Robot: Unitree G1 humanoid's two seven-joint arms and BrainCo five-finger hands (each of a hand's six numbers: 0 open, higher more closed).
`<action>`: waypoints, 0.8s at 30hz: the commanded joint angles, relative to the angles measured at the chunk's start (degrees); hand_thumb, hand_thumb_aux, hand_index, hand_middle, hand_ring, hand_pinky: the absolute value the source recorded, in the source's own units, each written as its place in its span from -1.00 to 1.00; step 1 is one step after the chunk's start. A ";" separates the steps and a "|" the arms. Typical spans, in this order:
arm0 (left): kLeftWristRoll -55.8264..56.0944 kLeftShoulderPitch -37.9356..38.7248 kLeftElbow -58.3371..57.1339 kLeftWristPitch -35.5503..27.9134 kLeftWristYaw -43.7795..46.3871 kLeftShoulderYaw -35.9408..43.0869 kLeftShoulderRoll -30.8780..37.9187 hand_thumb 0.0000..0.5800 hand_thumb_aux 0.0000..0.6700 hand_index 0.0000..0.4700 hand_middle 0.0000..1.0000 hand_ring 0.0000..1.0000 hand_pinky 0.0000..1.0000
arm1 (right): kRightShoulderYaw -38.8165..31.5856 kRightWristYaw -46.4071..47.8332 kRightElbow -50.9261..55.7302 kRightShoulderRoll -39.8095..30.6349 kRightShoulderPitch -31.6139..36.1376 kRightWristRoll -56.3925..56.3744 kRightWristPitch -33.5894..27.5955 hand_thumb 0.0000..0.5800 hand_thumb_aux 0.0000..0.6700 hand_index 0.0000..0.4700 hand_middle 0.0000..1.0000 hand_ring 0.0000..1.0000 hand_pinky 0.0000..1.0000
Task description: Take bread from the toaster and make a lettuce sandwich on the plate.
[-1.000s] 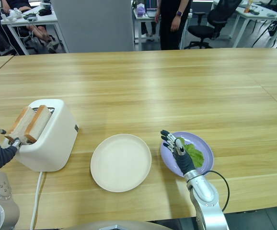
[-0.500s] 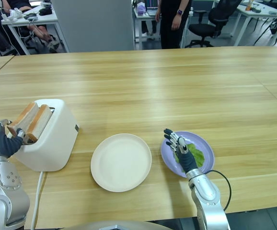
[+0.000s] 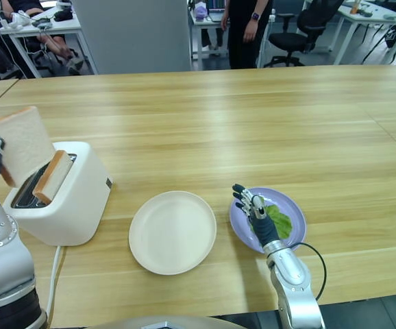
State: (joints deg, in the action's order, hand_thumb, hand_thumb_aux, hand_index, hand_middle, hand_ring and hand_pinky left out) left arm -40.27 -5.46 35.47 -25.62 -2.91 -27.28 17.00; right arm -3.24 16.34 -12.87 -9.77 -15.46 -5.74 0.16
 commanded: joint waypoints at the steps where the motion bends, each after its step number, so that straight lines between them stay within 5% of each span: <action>1: 3.75 -3.14 3.75 -0.38 -1.68 -1.63 -1.04 1.00 1.00 0.96 1.00 1.00 1.00 | -0.29 -0.22 1.11 0.30 0.73 0.22 -0.05 -1.00 -1.00 -1.00 -1.00 -1.00 -1.00; 11: 21.66 -3.73 9.13 -3.20 6.00 8.22 -12.30 1.00 1.00 0.96 1.00 1.00 1.00 | -0.30 -0.54 1.04 0.92 2.61 0.22 -0.42 -1.00 -1.00 -1.00 -1.00 -1.00 -1.00; 16: 26.92 3.26 6.45 -4.35 10.26 17.55 -15.89 1.00 1.00 0.96 1.00 1.00 1.00 | 1.45 -1.09 0.13 0.27 5.34 -0.12 -0.54 -1.00 -1.00 -1.00 -1.00 -1.00 -1.00; 24: 29.67 17.37 -4.30 5.03 15.68 35.69 -13.93 1.00 1.00 0.96 1.00 1.00 1.00 | 4.44 -0.98 0.16 -1.41 8.93 -1.01 -0.95 -1.00 -1.00 -1.00 -1.00 -1.00 -1.00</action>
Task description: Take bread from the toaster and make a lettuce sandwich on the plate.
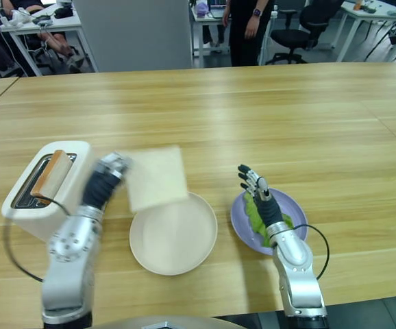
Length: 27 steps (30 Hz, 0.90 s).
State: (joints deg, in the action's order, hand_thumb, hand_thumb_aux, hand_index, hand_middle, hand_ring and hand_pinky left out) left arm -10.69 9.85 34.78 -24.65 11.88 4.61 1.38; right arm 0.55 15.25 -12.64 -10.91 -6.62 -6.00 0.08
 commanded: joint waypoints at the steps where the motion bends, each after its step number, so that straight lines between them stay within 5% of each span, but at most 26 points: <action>1: -0.53 2.87 -5.51 5.66 0.76 5.30 2.47 1.00 1.00 0.96 1.00 1.00 1.00 | 0.65 0.17 -0.13 -0.23 0.12 -0.79 -0.91 -1.00 -1.00 -1.00 -1.00 -1.00 -1.00; 11: -8.22 3.11 -17.30 15.03 -4.36 10.76 8.53 1.00 1.00 0.96 1.00 1.00 1.00 | 0.19 0.68 -0.39 -0.16 0.04 -1.15 -1.15 -1.00 -1.00 -1.00 -1.00 -1.00 -1.00; 27: -12.32 3.72 -19.09 16.44 -9.45 9.21 9.68 1.00 1.00 0.96 1.00 1.00 1.00 | 0.50 1.56 0.57 -0.58 -0.57 -1.07 -1.03 -1.00 -1.00 -1.00 -1.00 -1.00 -1.00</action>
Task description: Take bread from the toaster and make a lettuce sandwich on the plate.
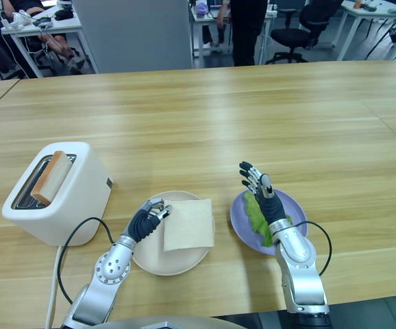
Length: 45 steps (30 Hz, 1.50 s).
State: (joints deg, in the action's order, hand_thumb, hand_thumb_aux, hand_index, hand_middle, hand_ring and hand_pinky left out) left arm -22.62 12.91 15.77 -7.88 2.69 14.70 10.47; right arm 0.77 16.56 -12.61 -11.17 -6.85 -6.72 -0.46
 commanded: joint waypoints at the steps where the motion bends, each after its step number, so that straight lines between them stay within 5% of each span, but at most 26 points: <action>1: -0.08 0.72 -0.24 -0.31 -0.31 -1.25 0.50 1.00 1.00 0.96 1.00 1.00 1.00 | 0.25 0.26 0.54 -0.35 -0.37 -0.35 -0.50 -1.00 -1.00 -1.00 -1.00 -1.00 -1.00; 25: -7.61 2.88 -0.77 -5.90 0.61 -1.58 4.30 1.00 1.00 0.96 1.00 1.00 1.00 | 0.41 0.81 1.16 -1.31 -0.76 -0.43 -0.52 -1.00 -1.00 -1.00 -1.00 -1.00 -1.00; 26: -8.77 2.78 -1.16 -6.32 0.59 -1.04 4.75 0.84 0.44 0.41 1.00 1.00 1.00 | 0.41 0.80 1.19 -1.30 -0.75 -0.44 -0.52 -1.00 -1.00 -1.00 -1.00 -1.00 -1.00; 27: -10.51 2.65 -1.38 -6.94 0.18 -0.51 5.24 0.70 0.22 0.20 1.00 1.00 1.00 | 0.40 0.81 1.22 -1.29 -0.74 -0.43 -0.49 -1.00 -1.00 -1.00 -1.00 -1.00 -1.00; 28: -12.25 2.50 -1.51 -7.31 -0.50 -0.13 5.62 -0.66 -0.82 -0.82 -0.40 -0.40 -0.40 | 0.40 0.85 1.31 -1.31 -0.66 -0.44 -0.48 -1.00 -1.00 -1.00 -1.00 -1.00 -1.00; 29: -13.57 2.37 -1.47 -7.50 -1.12 0.12 5.87 -1.00 -1.00 -1.00 -1.00 -1.00 -1.00 | 0.37 0.87 1.39 -1.34 -0.60 -0.43 -0.45 -1.00 -1.00 -1.00 -1.00 -1.00 -1.00; 45: -36.33 2.53 14.80 -12.67 -6.69 0.07 4.85 -1.00 -1.00 -1.00 -1.00 -1.00 -1.00 | -0.77 1.98 1.91 -3.03 0.45 1.31 0.95 -1.00 -1.00 -1.00 -1.00 -1.00 -1.00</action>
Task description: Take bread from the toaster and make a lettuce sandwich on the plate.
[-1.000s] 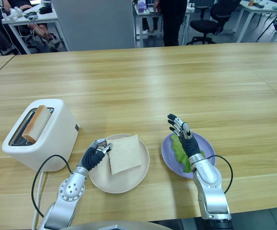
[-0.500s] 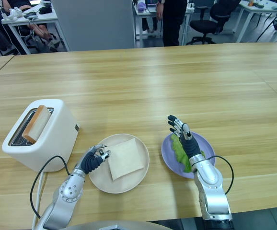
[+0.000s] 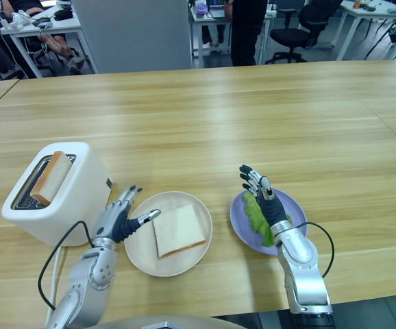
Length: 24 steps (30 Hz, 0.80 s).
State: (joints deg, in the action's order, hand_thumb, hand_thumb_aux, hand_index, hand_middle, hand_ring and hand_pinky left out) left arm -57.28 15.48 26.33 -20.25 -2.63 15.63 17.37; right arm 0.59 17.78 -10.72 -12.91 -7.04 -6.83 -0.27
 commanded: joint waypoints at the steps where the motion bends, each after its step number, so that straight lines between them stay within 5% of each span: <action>1: 0.95 -0.17 5.34 0.74 -2.35 -1.35 -3.88 -1.00 -1.00 -1.00 -1.00 -1.00 -1.00 | -0.65 0.99 -0.10 -2.65 1.62 2.96 1.32 -1.00 -1.00 -1.00 -1.00 -1.00 -1.00; 8: 24.39 1.54 5.57 9.75 -4.03 -5.55 -15.55 -1.00 -1.00 -1.00 -1.00 -1.00 -1.00 | -1.22 -2.38 12.25 -21.29 10.80 23.27 17.60 -1.00 -1.00 -1.00 -1.00 -1.00 -1.00; 14: 26.52 3.43 4.49 14.15 -5.39 -7.04 -15.17 -1.00 -1.00 -1.00 -1.00 -1.00 -1.00 | -7.04 -24.01 31.59 -36.72 17.70 48.00 36.53 -1.00 -1.00 -1.00 -1.00 -1.00 -1.00; 24: 23.67 5.02 5.05 13.81 -7.01 -8.53 -14.46 -1.00 -1.00 -1.00 -1.00 -1.00 -1.00 | -25.79 -60.89 55.05 -45.90 29.49 77.36 40.08 -1.00 -1.00 -1.00 -1.00 -1.00 -1.00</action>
State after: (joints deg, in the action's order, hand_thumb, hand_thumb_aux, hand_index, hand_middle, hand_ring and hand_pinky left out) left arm -32.92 19.72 31.53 -6.04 -9.55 7.22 2.97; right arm -21.31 -37.19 41.05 -58.18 20.64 65.83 39.85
